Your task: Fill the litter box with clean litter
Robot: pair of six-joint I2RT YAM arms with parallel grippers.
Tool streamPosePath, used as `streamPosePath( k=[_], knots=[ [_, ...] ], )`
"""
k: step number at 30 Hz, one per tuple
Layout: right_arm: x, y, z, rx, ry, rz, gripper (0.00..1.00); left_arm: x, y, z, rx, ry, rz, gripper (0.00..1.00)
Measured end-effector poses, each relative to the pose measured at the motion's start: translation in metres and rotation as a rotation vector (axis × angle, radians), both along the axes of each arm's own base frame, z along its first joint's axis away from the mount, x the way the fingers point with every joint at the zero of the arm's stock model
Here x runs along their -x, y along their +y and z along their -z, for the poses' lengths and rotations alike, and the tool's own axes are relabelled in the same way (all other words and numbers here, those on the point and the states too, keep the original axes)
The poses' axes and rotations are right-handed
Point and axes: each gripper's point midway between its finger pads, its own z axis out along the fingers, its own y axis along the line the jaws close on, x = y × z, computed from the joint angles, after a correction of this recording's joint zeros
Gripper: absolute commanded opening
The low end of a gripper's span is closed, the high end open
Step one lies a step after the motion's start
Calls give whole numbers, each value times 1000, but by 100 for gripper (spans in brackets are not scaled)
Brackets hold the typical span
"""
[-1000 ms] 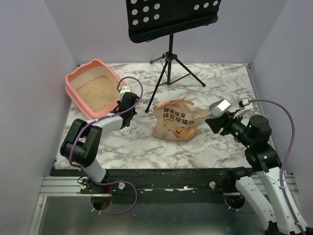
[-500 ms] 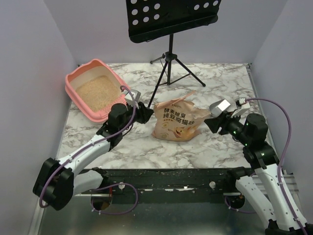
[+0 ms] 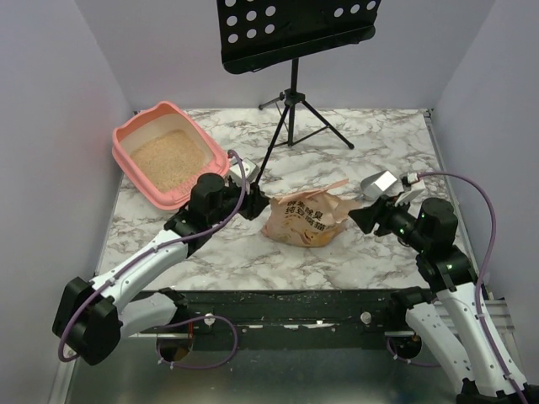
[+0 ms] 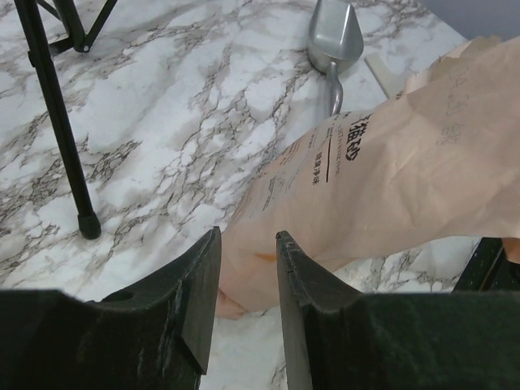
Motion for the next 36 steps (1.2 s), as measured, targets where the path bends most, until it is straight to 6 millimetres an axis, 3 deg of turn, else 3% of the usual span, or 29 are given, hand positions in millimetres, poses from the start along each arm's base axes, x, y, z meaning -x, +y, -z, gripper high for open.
streamPosePath(
  k=[8, 16, 22, 29, 36],
  knots=[
    [1, 0, 5, 2, 7, 0, 62, 30, 18, -32, -116, -71, 68, 42],
    [-1, 1, 3, -2, -5, -4, 62, 49, 27, -14, -225, -88, 161, 47],
    [-1, 3, 6, -5, -3, -14, 62, 39, 22, -2, -265, -129, 186, 57],
    [-1, 6, 10, -12, -5, -31, 62, 18, 8, 11, -320, -152, 231, 59],
    [1, 7, 6, -20, -25, -43, 62, -4, 0, -6, -282, -210, 251, 59]
  ],
)
